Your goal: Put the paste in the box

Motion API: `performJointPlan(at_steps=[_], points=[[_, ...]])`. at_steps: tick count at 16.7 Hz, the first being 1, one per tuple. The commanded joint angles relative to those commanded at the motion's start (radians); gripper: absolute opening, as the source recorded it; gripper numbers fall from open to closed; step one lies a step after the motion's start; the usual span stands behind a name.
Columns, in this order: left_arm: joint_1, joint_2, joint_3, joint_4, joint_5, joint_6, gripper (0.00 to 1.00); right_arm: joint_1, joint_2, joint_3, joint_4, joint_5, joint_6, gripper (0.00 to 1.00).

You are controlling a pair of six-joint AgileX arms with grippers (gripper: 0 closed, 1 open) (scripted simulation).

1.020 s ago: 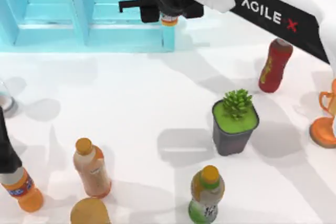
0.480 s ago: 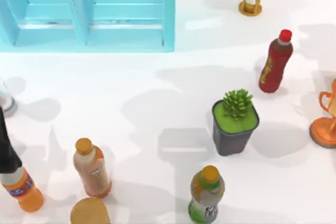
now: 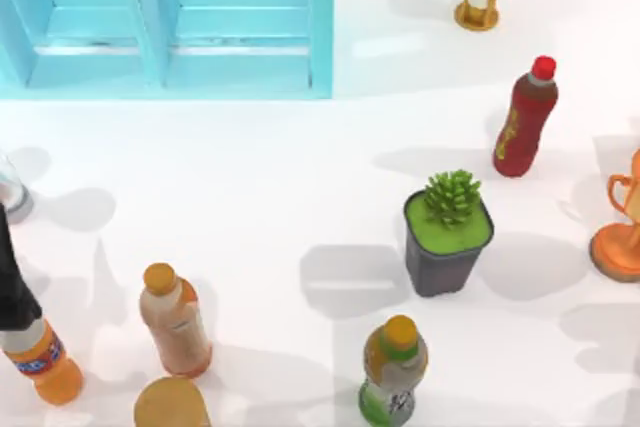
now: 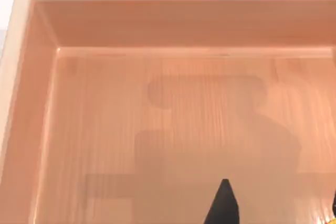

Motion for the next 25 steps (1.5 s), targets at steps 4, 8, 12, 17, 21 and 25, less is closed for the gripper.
performJointPlan(at_steps=[4,8,12,17,21,25], points=[[0.000,0.000,0.000,0.000,0.000,0.000,1.00,-0.090,-0.090,-0.114,0.015,-0.060,-0.064,0.00],[0.000,0.000,0.000,0.000,0.000,0.000,1.00,-0.093,-0.093,-0.117,0.016,-0.062,-0.066,0.00],[0.000,0.000,0.000,0.000,0.000,0.000,1.00,-0.073,-0.051,-0.123,0.054,-0.044,-0.053,0.00],[0.000,0.000,0.000,0.000,0.000,0.000,1.00,-0.027,0.083,-0.147,0.267,-0.014,-0.011,0.00],[0.000,0.000,0.000,0.000,0.000,0.000,1.00,0.014,0.165,-0.169,0.366,0.014,0.024,0.00],[0.000,0.000,0.000,0.000,0.000,0.000,1.00,0.014,0.165,-0.169,0.366,0.015,0.024,0.08]])
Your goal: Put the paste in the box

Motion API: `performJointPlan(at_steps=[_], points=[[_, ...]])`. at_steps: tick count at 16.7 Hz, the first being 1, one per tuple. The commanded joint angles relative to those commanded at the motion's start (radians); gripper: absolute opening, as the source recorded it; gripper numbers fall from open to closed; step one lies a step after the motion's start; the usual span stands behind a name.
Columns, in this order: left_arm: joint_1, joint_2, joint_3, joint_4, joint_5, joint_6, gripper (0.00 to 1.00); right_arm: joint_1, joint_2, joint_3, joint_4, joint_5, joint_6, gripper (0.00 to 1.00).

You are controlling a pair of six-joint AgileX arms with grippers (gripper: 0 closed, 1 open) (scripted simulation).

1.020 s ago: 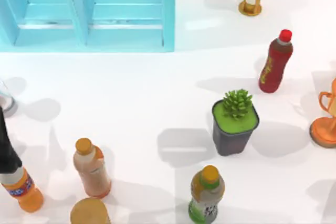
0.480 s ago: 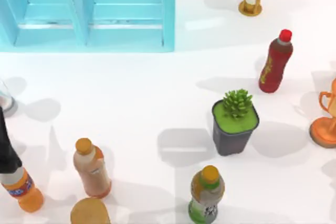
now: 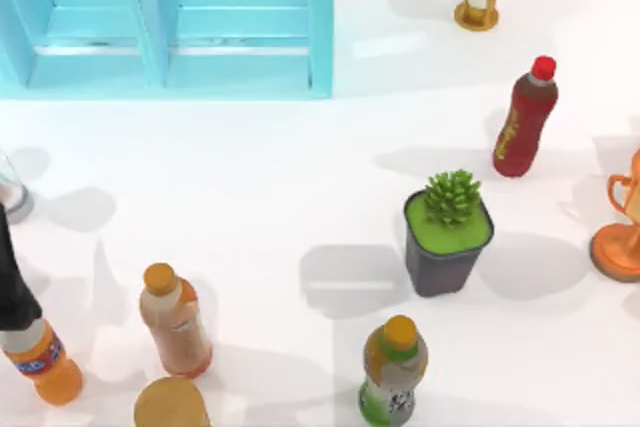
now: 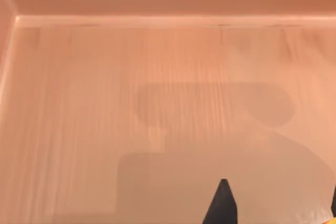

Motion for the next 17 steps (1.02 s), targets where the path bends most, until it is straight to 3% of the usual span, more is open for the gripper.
performJointPlan(at_steps=[12,17], points=[[0.000,0.000,0.000,0.000,0.000,0.000,1.00,0.000,0.000,0.000,0.000,0.000,0.000,0.98],[0.000,0.000,0.000,0.000,0.000,0.000,1.00,0.000,0.000,0.000,0.000,0.000,0.000,1.00]])
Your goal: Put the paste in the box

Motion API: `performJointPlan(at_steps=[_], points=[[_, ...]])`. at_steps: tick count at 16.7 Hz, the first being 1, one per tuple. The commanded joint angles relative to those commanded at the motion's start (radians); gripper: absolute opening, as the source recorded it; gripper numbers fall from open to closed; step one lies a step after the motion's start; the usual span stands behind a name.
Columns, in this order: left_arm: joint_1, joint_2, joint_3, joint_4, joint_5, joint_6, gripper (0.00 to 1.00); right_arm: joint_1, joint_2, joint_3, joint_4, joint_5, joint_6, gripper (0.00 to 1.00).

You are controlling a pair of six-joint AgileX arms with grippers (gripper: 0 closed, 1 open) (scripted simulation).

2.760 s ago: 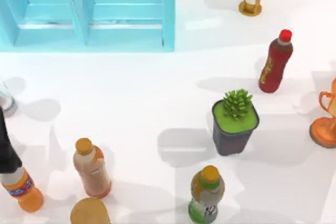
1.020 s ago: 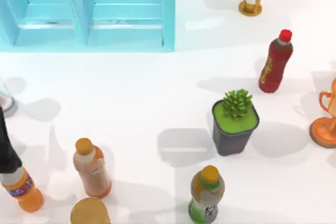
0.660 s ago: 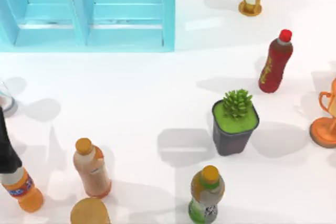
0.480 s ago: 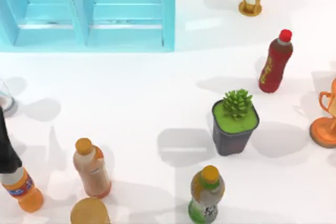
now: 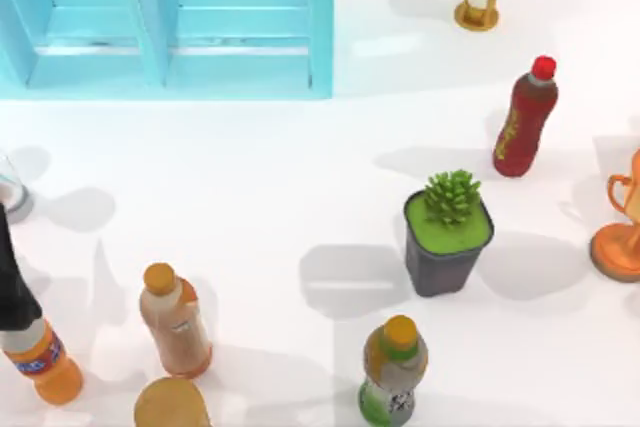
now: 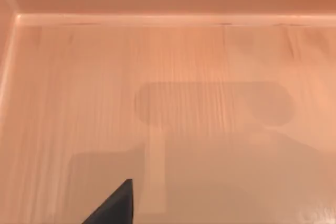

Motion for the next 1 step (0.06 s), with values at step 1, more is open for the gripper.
performJointPlan(at_steps=[1], points=[[0.000,0.000,0.000,0.000,0.000,0.000,1.00,0.000,0.000,0.000,0.000,0.000,0.000,1.00]])
